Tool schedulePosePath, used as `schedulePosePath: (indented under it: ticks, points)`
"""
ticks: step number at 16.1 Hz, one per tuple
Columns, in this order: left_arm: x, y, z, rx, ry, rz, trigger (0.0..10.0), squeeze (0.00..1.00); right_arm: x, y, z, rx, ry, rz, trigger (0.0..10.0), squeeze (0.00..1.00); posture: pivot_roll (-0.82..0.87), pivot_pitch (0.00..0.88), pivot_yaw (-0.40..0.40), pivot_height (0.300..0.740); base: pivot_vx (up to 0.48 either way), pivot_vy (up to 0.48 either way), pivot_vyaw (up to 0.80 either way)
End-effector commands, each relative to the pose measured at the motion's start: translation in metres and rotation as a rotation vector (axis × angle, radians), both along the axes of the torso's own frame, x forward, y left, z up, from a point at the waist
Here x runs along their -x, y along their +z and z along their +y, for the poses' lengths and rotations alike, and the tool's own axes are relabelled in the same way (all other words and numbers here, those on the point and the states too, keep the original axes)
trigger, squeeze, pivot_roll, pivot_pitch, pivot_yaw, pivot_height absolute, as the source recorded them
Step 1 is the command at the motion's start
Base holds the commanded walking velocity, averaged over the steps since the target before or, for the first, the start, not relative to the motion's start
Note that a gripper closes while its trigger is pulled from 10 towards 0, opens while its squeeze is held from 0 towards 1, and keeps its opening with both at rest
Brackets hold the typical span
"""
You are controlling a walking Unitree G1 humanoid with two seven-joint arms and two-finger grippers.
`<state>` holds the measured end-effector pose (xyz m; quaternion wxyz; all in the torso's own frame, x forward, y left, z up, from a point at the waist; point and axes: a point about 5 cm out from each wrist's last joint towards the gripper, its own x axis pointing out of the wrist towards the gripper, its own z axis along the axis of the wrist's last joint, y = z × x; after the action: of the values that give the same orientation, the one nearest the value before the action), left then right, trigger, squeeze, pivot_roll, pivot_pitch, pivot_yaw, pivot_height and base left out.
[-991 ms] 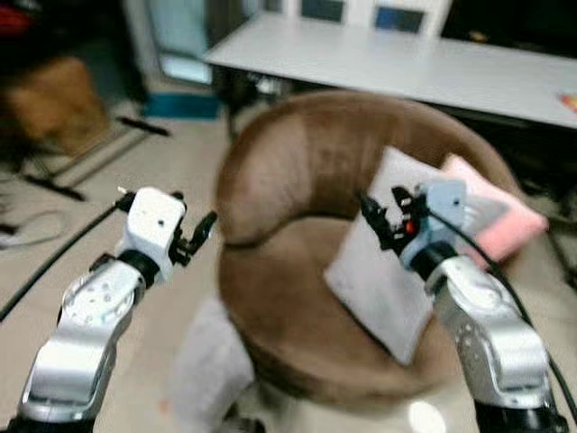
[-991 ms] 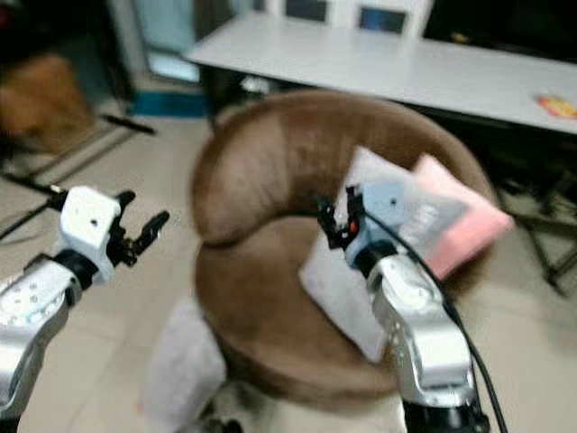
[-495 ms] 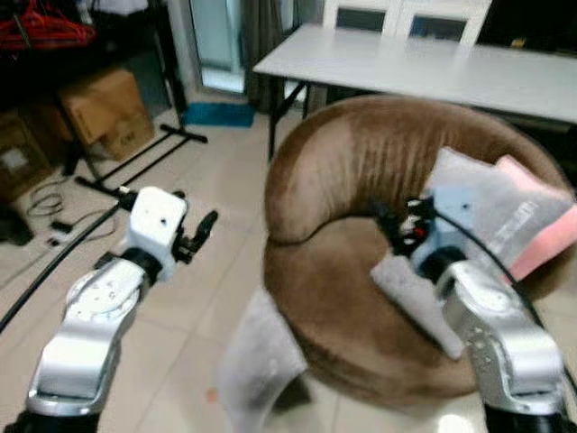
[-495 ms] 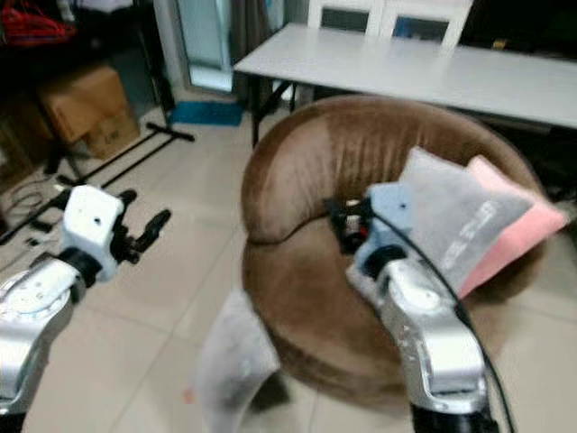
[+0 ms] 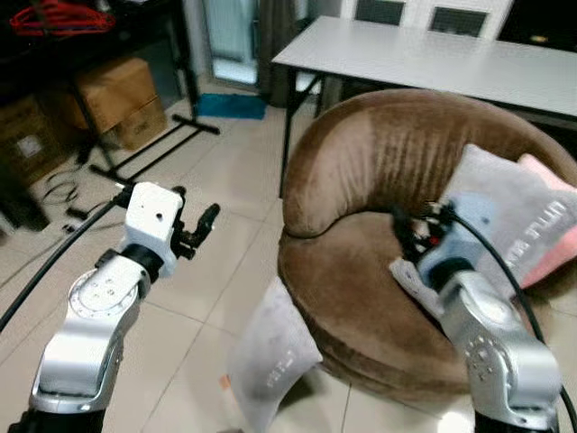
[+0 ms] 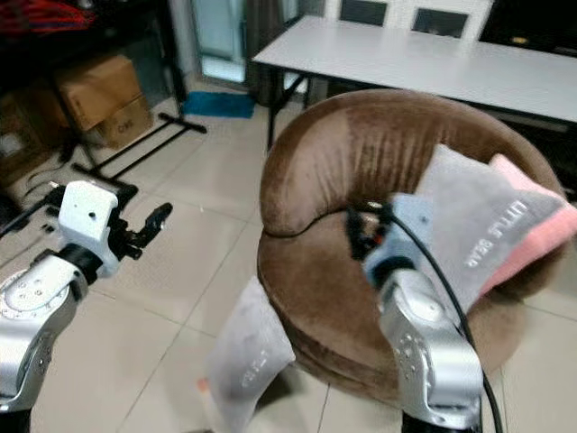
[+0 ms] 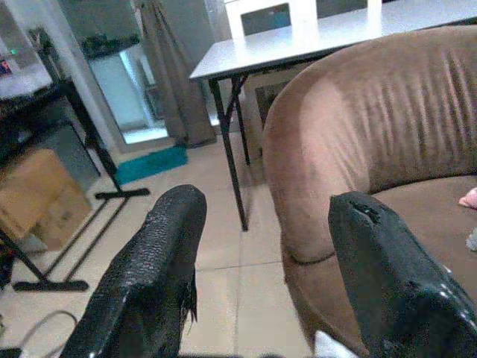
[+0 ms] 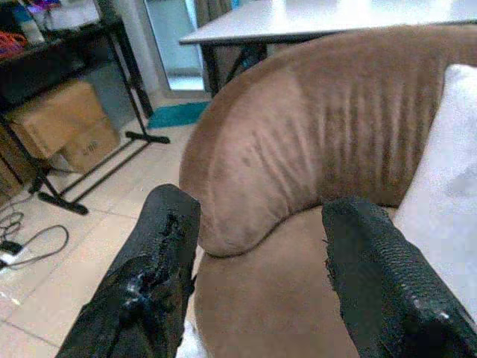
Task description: Move the pillow to the sofa from floor
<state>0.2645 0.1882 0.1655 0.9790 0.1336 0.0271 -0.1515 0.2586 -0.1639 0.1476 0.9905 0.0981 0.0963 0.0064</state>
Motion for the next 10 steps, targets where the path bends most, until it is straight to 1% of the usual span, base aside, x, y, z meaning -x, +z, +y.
schedulePosePath:
  ticks: [1, 2, 5, 6, 8, 9, 10]
  points:
    - [0.0, 0.002, 0.001, 0.004, -0.002, 0.002, 10.0, 0.0, -0.001, 0.005, 0.002, -0.003, 0.003, -0.016, 10.0, 0.0, -0.1, 0.0, 0.015, 0.74, 0.304, 0.0, 0.76]
    - [0.0, 0.001, 0.001, 0.003, -0.003, 0.004, 10.0, 0.0, -0.002, 0.006, 0.003, 0.001, 0.006, -0.015, 10.0, 0.0, -0.1, 0.0, 0.015, 0.74, 0.304, 0.0, 0.44]
    - [0.0, 0.0, 0.001, 0.003, -0.007, 0.007, 10.0, 0.0, -0.004, 0.006, 0.005, 0.044, 0.034, -0.016, 10.0, 0.0, -0.1, 0.0, 0.015, 0.74, 0.303, 0.0, 0.0]
    - [0.0, 0.0, 0.0, 0.004, -0.009, 0.008, 10.0, 0.0, -0.003, 0.007, 0.007, 0.06, 0.061, -0.02, 10.0, 0.0, -0.1, 0.0, 0.011, 0.74, 0.304, 0.0, 0.0]
    - [0.001, 0.0, 0.0, 0.003, -0.01, 0.009, 10.0, 0.0, -0.004, 0.007, 0.009, 0.069, 0.074, -0.021, 10.0, 0.0, -0.1, 0.0, 0.011, 0.74, 0.304, 0.0, 0.0]
    - [0.001, -0.001, 0.0, 0.0, -0.011, 0.01, 10.0, 0.0, -0.004, 0.007, 0.01, 0.075, 0.09, -0.023, 10.0, 0.0, -0.1, 0.0, 0.011, 0.74, 0.304, 0.0, 0.0]
    - [0.001, -0.001, 0.0, -0.001, -0.012, 0.009, 10.0, 0.0, -0.003, 0.007, 0.013, 0.101, 0.135, -0.025, 10.0, 0.0, -0.1, 0.0, 0.011, 0.74, 0.296, 0.0, 0.0]
